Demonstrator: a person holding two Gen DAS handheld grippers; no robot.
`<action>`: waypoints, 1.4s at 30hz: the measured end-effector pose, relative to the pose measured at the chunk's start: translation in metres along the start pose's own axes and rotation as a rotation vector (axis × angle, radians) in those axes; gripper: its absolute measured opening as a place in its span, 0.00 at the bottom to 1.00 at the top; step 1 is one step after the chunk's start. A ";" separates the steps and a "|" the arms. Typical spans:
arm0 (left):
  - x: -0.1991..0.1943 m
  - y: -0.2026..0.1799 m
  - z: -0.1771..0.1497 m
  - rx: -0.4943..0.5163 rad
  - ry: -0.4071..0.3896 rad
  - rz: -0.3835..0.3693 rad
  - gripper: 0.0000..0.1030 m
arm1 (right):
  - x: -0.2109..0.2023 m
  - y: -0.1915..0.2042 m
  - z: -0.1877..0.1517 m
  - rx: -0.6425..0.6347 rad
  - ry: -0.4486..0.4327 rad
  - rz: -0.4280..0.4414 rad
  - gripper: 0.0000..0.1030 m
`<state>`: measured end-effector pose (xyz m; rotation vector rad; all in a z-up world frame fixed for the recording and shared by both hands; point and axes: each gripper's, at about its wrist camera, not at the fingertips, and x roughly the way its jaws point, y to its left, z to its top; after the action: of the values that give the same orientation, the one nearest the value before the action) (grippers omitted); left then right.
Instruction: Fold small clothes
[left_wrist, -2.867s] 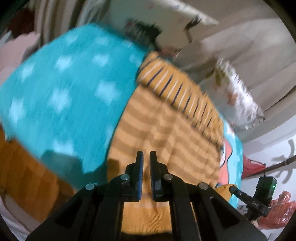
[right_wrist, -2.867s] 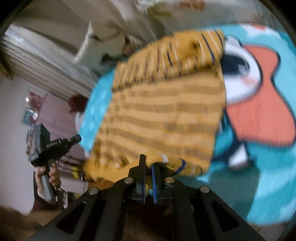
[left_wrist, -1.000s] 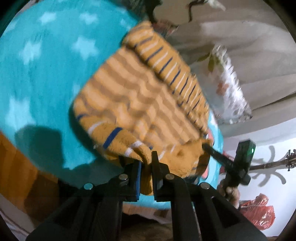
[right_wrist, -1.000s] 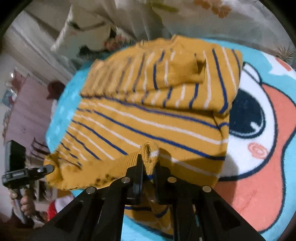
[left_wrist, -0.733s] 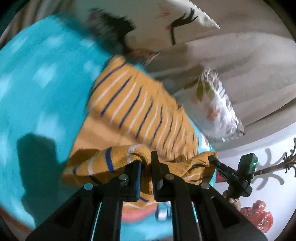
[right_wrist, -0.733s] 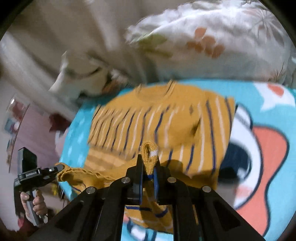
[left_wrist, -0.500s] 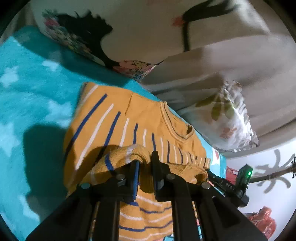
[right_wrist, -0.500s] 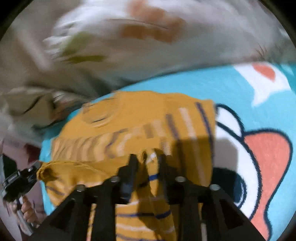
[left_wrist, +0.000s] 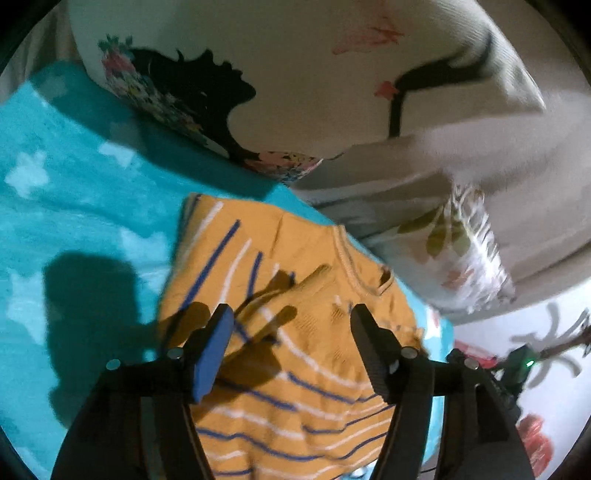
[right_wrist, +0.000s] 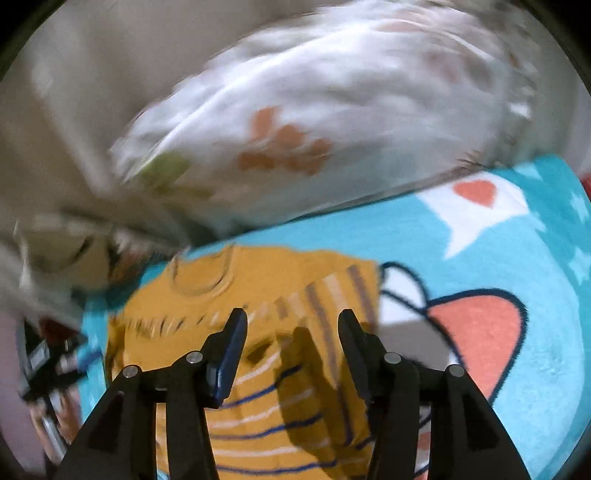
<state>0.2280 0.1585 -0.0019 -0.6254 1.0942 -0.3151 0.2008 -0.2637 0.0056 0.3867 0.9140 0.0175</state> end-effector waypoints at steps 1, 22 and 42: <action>-0.004 -0.003 -0.004 0.033 0.000 0.017 0.63 | 0.000 0.013 -0.007 -0.066 0.015 -0.001 0.54; 0.049 0.044 0.025 -0.116 0.090 0.007 0.63 | 0.097 -0.009 0.025 0.148 0.116 -0.034 0.54; 0.007 0.011 -0.074 0.250 0.176 0.302 0.64 | 0.032 0.030 -0.102 -0.007 0.224 0.002 0.63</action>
<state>0.1641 0.1403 -0.0370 -0.2081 1.2750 -0.2422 0.1457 -0.1970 -0.0645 0.3842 1.1341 0.0669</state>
